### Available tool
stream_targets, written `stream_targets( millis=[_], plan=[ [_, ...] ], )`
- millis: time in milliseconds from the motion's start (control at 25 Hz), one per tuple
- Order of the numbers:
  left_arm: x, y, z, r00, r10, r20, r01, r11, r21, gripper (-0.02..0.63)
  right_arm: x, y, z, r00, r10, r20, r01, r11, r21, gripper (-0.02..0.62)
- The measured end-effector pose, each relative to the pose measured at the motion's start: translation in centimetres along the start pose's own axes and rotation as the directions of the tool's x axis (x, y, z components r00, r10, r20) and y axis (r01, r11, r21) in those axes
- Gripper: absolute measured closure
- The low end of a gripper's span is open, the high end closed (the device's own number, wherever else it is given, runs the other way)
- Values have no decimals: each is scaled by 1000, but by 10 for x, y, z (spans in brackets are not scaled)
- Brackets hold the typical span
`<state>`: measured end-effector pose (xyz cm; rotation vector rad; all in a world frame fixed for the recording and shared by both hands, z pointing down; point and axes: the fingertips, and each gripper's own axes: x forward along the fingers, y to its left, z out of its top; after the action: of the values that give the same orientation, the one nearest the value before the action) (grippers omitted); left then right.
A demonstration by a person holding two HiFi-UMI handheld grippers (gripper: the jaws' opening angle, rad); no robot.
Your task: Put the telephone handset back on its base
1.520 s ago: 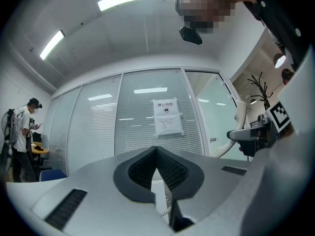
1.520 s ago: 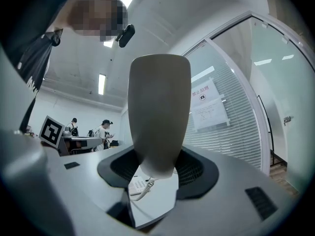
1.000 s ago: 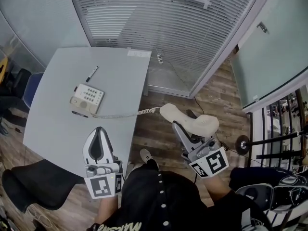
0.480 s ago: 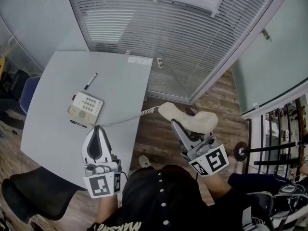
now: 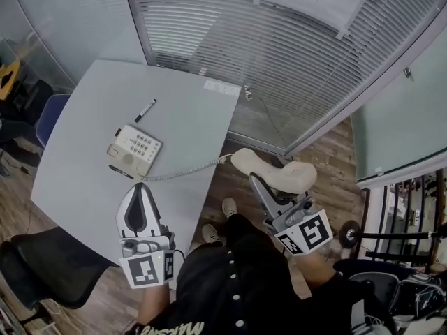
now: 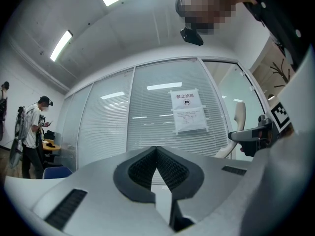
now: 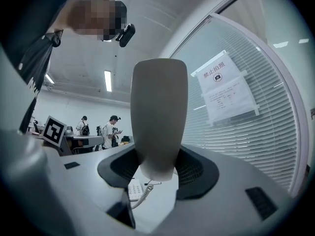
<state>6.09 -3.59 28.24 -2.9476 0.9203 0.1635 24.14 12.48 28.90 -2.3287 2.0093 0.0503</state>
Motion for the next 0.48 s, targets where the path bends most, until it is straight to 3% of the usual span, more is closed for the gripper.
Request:
stream_targets(
  millis=[200,480],
  plan=[
    [-6,21,2,993,116,24,-117,993,25,592,27,-5,-8,997,78,-2,-78,997,16,367],
    [-13,48,22,959,275,72,-280,957,71,592,82,-10,-16,979,204,-10,-204,977,56,367]
  ],
)
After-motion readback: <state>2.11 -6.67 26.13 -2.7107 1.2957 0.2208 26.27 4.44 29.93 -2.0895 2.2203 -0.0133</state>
